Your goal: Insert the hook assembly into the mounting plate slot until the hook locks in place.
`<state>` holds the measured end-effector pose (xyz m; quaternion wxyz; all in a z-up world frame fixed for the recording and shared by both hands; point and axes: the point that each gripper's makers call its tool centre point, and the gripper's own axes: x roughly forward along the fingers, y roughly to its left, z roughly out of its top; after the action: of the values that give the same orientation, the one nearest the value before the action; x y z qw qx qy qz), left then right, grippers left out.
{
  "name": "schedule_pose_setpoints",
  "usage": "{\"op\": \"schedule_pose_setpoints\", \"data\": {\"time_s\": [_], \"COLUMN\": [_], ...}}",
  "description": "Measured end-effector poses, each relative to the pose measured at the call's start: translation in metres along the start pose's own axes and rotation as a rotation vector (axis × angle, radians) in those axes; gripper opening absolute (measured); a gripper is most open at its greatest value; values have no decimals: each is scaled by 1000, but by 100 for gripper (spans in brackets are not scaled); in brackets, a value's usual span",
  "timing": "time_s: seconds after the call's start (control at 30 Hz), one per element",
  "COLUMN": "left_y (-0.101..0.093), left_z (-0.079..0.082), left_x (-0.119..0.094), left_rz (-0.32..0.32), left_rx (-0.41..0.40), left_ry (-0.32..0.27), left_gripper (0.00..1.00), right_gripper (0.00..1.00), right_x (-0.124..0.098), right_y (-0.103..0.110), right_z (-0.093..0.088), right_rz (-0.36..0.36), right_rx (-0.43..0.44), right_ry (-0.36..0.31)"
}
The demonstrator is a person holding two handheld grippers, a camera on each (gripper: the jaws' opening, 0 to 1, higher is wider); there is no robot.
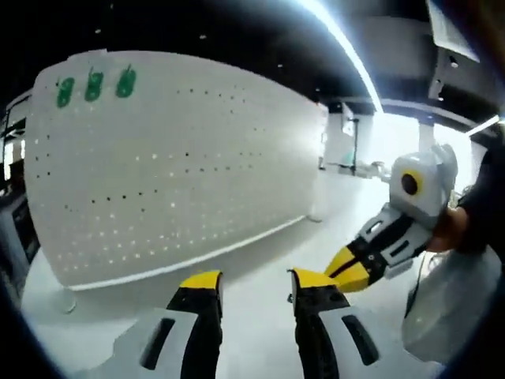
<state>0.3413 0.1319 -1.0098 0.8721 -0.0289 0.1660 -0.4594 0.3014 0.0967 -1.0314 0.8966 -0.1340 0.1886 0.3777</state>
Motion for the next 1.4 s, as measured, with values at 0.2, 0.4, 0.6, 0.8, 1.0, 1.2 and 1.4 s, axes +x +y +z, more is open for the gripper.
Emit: {"op": "schedule_pose_setpoints", "data": {"time_s": [0.2, 0.4, 0.6, 0.8, 1.0, 1.2, 1.4], "left_y": [-15, -19, -22, -18, -30, -35, -37], "left_z": [-9, -10, 0, 0, -1, 3, 6], "left_x": [5, 4, 0, -1, 0, 0, -2], "left_rz": [-73, -113, -176, -207, -281, -326, -368], "left_rx": [-46, -94, -259, -372, -546, -649, -734], "left_ry": [26, 27, -30, -45, -46, -58, -80], "left_gripper": [31, 24, 23, 25, 28, 28, 22], "right_gripper": [0, 0, 0, 0, 0, 0, 0], "right_x": [-8, -10, -13, -15, -17, -20, -22], "right_y": [1, 0, 2, 4, 10, 14, 16], "right_z": [1, 8, 18, 27, 36, 46, 51], "right_rz": [-8, -12, 1, 4, 16, 21, 12], "right_rx": [-25, -64, -98, -128, -148, -169, -201], "right_ry": [-14, -35, -78, -117, -151, -192, -209]}}
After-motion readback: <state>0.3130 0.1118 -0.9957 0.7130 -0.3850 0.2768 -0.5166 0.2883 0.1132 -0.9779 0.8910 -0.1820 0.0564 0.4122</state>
